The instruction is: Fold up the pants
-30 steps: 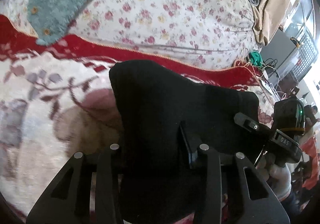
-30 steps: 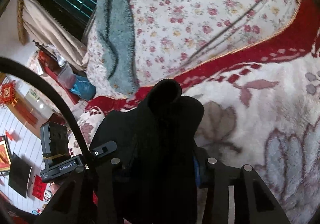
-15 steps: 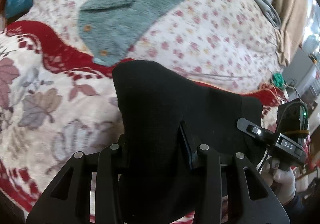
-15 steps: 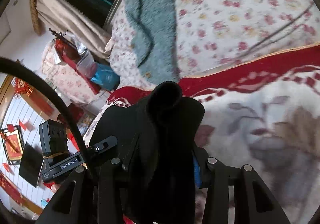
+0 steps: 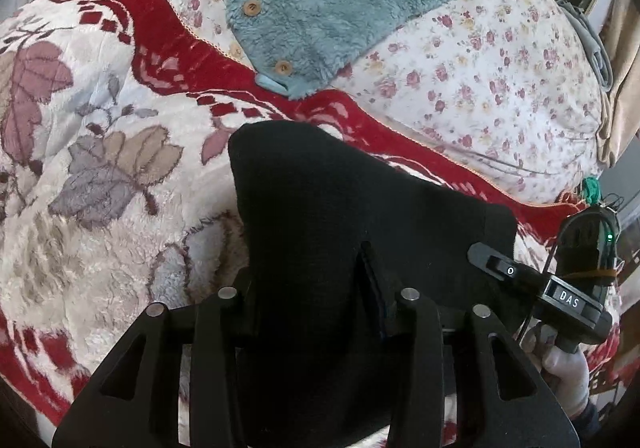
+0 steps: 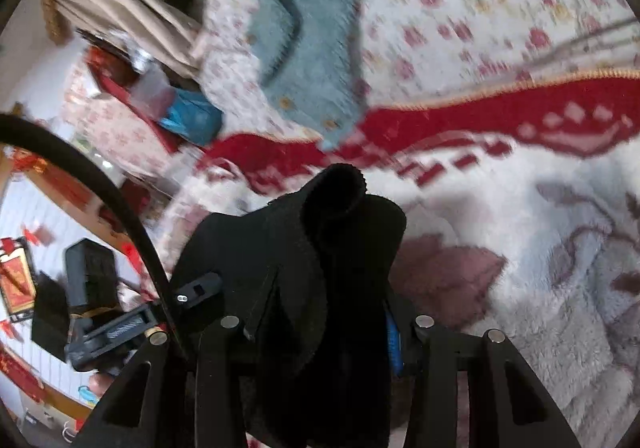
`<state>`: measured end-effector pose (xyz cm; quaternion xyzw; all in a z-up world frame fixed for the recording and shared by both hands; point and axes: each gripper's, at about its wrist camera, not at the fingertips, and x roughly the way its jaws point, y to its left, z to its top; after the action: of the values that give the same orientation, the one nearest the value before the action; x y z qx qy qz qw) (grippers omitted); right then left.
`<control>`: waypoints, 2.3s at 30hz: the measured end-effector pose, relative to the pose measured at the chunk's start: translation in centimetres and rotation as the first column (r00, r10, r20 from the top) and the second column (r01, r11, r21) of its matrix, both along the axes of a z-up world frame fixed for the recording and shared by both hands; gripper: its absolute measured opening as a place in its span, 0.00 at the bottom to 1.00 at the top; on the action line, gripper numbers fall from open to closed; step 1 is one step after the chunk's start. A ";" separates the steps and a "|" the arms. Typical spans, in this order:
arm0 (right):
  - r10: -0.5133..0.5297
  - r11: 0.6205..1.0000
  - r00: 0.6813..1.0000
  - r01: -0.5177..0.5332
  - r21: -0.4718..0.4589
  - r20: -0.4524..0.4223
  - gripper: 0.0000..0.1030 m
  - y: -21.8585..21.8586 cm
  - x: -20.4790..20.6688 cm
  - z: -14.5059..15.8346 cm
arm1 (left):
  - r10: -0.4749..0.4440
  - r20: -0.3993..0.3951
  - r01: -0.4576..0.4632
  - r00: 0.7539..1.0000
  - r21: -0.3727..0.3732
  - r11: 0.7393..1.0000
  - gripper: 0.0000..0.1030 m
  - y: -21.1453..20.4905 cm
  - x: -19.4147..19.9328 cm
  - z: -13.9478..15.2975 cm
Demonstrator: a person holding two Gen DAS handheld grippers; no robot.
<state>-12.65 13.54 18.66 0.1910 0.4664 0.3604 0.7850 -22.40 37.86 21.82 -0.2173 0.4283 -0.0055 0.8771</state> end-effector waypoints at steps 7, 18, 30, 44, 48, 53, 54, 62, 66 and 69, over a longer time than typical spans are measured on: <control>-0.007 0.999 0.999 0.009 -0.048 0.034 0.49 -0.7 -0.5 1.2 | 0.061 -0.037 -0.062 0.997 -0.023 0.998 0.71 1.2 0.2 -1.0; -0.001 0.992 0.969 0.033 -0.124 0.245 0.49 -1.4 -4.8 7.6 | 0.159 0.041 -0.165 0.986 0.204 0.965 0.71 -1.8 -2.9 3.7; 0.097 0.980 0.942 -0.034 -0.197 0.323 0.50 2.6 -9.1 8.8 | 0.216 0.099 -0.235 0.972 0.276 0.932 0.71 -4.3 -6.5 6.0; 0.097 0.981 0.940 -0.036 -0.189 0.326 0.51 1.9 -10.1 9.0 | 0.234 0.127 -0.264 0.964 0.331 0.906 0.71 -6.3 -8.2 7.0; 0.093 0.983 0.942 -0.035 -0.181 0.324 0.51 1.8 -10.0 9.1 | 0.232 0.129 -0.263 0.964 0.338 0.904 0.71 -6.4 -8.1 7.1; 0.100 0.982 0.942 -0.041 -0.186 0.320 0.51 2.1 -9.9 9.0 | 0.242 0.138 -0.275 0.961 0.335 0.901 0.71 -6.3 -8.3 7.4; 0.104 0.981 0.942 -0.044 -0.189 0.319 0.51 2.3 -9.9 9.0 | 0.243 0.138 -0.276 0.960 0.331 0.902 0.71 -6.2 -8.3 7.4; 0.127 0.977 0.943 -0.064 -0.205 0.309 0.51 3.4 -9.7 8.6 | 0.258 0.129 -0.287 0.957 0.325 0.901 0.71 -5.8 -8.1 7.1; 0.125 0.977 0.944 -0.062 -0.206 0.304 0.51 3.6 -9.5 8.5 | 0.260 0.122 -0.286 0.958 0.323 0.902 0.71 -5.7 -7.8 6.8; 0.121 0.977 0.947 -0.060 -0.207 0.297 0.51 3.5 -9.3 8.3 | 0.257 0.117 -0.282 0.959 0.320 0.905 0.71 -5.8 -7.6 6.6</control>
<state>-21.91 17.07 26.96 0.0329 0.3796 0.3743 0.8454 -30.02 32.08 28.44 -0.1225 0.3571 0.1805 0.9082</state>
